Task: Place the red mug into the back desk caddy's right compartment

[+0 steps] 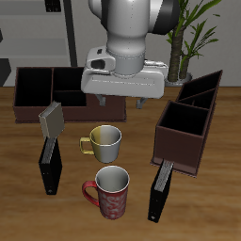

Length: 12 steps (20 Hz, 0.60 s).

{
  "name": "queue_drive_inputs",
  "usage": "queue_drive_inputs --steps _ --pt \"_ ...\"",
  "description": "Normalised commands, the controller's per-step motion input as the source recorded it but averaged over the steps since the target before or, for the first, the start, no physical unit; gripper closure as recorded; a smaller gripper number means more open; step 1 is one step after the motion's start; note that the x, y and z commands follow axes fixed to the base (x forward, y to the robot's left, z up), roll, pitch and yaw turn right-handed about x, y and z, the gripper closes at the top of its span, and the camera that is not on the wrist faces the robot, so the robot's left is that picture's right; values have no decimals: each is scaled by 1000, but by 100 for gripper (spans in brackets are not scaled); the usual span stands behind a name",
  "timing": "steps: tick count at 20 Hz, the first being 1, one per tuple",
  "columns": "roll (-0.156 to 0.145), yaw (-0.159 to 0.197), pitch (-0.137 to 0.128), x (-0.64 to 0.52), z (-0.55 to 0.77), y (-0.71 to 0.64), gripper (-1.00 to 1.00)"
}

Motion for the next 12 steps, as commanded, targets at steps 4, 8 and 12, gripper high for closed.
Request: queue_drive_inputs --steps 4,8,12 --pt "-34 -16 -26 349 -137 -139 -100" --pt "-22 -20 -24 280 -58 -226 -100" --pt "47 -9 -25 232 -66 -195 -100"
